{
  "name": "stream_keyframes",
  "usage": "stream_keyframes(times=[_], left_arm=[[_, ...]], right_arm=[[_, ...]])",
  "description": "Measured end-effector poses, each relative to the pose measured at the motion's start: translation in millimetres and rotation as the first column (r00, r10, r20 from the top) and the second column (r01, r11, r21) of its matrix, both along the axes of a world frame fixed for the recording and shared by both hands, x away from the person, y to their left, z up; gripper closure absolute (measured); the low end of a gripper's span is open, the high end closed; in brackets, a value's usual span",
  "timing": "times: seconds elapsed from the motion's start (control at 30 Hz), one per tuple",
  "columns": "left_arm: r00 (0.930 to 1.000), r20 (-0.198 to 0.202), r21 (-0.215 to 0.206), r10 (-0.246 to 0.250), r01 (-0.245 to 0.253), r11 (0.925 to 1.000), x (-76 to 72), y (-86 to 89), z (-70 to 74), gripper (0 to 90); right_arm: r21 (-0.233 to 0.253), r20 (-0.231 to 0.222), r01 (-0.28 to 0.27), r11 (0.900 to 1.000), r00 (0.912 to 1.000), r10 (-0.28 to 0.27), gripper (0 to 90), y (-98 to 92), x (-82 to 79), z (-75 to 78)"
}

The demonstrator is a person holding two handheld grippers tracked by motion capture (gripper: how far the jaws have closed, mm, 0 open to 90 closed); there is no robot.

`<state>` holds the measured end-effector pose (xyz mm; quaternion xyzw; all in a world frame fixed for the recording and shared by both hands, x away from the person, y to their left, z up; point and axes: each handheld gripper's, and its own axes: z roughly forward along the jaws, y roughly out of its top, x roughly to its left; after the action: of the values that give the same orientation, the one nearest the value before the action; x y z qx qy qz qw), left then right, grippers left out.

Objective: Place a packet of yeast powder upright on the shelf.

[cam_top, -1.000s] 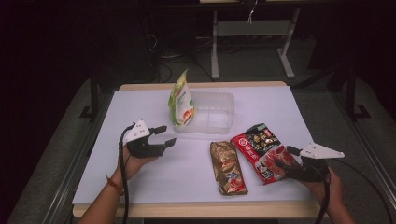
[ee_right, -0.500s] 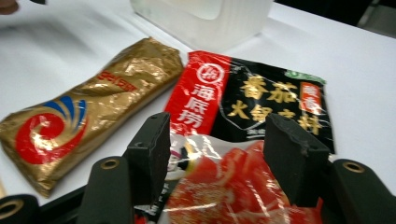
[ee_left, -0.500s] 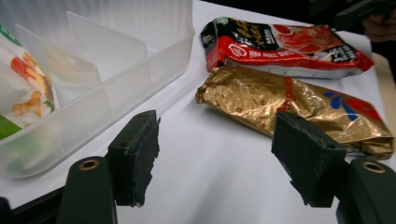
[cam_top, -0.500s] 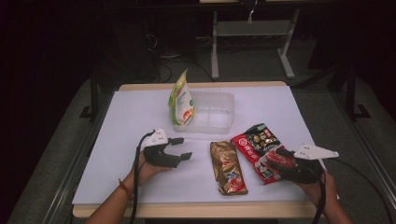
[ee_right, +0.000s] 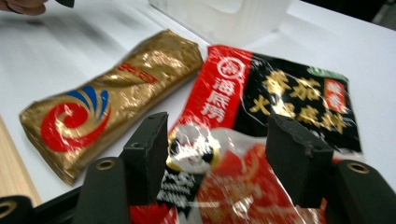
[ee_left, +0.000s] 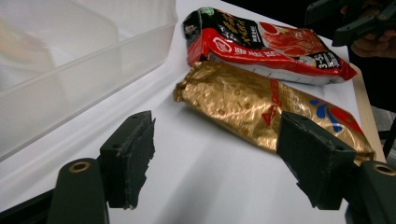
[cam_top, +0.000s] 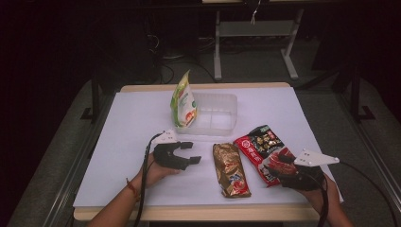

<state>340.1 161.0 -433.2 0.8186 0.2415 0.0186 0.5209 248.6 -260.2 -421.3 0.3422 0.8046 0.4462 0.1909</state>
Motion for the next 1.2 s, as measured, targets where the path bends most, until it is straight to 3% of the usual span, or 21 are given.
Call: stream_keyframes(times=[0.3,0.43,0.63,0.7,0.77,0.83,0.93,1.2], left_arm=[[0.9956,-0.077,-0.006,-0.054,0.054,0.9985,14.0,-34.0,-5.2,22.7],[0.9903,-0.137,-0.027,-0.024,0.021,0.9994,28.3,-44.7,-8.0,21.8],[0.9851,-0.170,0.022,-0.027,0.031,0.9993,45.6,-58.7,-12.0,21.7],[0.9864,-0.162,0.047,-0.028,0.036,0.9983,48.5,-64.7,-12.1,20.2],[0.9819,-0.186,0.052,-0.037,0.048,0.9975,51.3,-70.2,-14.8,19.9],[0.9831,-0.176,0.099,-0.051,0.069,0.9927,51.1,-77.9,-18.0,19.8],[0.9797,-0.192,0.132,-0.057,0.083,0.9877,51.6,-84.8,-21.9,18.0],[0.9726,-0.210,0.132,-0.101,0.130,0.9826,53.0,-97.0,-22.4,16.5]], right_arm=[[-0.009,-0.005,0.056,0.998,0.9984,-0.056,37.1,-14.0,-11.3,-2.5],[-0.014,-0.005,0.079,0.997,0.9969,-0.079,37.3,-19.6,-18.1,-2.9],[-0.017,-0.008,0.101,0.995,0.9949,-0.101,37.5,-25.2,-24.9,-2.8],[-0.019,-0.008,0.100,0.995,0.9949,-0.100,37.4,-26.2,-25.2,-3.8],[-0.017,-0.013,0.105,0.994,0.9944,-0.105,37.3,-26.9,-25.2,-4.6],[-0.021,-0.017,0.106,0.994,0.9942,-0.106,36.3,-27.4,-25.7,-5.3],[-0.022,-0.017,0.105,0.994,0.9943,-0.105,36.1,-27.5,-26.6,-5.9],[-0.032,-0.025,0.094,0.995,0.9952,-0.095,35.9,-24.5,-24.9,-8.0]])
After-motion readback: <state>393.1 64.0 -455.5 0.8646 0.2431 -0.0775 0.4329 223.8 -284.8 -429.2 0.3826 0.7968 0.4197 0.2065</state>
